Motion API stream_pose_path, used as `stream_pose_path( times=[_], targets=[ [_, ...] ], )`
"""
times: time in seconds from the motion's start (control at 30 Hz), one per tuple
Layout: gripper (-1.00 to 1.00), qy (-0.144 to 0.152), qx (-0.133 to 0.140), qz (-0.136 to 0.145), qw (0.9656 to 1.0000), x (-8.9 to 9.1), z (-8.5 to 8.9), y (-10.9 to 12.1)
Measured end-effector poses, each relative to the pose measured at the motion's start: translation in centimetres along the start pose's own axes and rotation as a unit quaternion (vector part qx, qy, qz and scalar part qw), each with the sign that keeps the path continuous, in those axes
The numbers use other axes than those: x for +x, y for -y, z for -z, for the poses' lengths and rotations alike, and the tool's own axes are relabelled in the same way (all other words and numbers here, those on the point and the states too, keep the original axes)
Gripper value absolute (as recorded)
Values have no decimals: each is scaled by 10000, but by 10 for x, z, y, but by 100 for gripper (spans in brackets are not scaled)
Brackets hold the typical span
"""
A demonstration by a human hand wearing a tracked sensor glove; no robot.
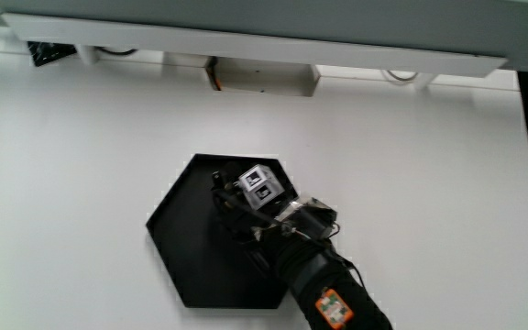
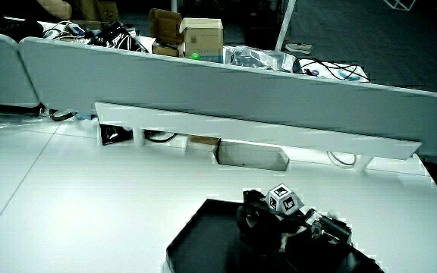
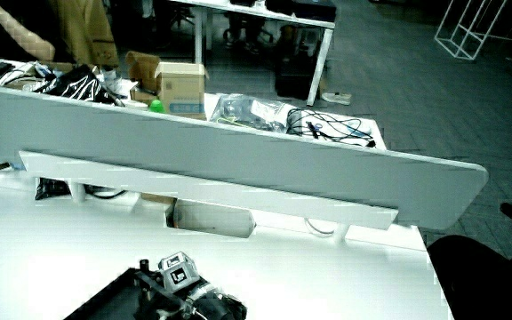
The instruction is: Place black tape into plate
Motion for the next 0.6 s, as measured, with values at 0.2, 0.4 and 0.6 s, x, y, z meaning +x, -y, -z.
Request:
stream_pose_path(
  times=[0.2,0.4,0.6],
  targets=[
    [0,236,-418,166,9987,-1,14,-10],
    [0,305,-594,190,9976,1,23,-11],
    [-8,487,-1014,291,9932,1,30,-14]
  ],
)
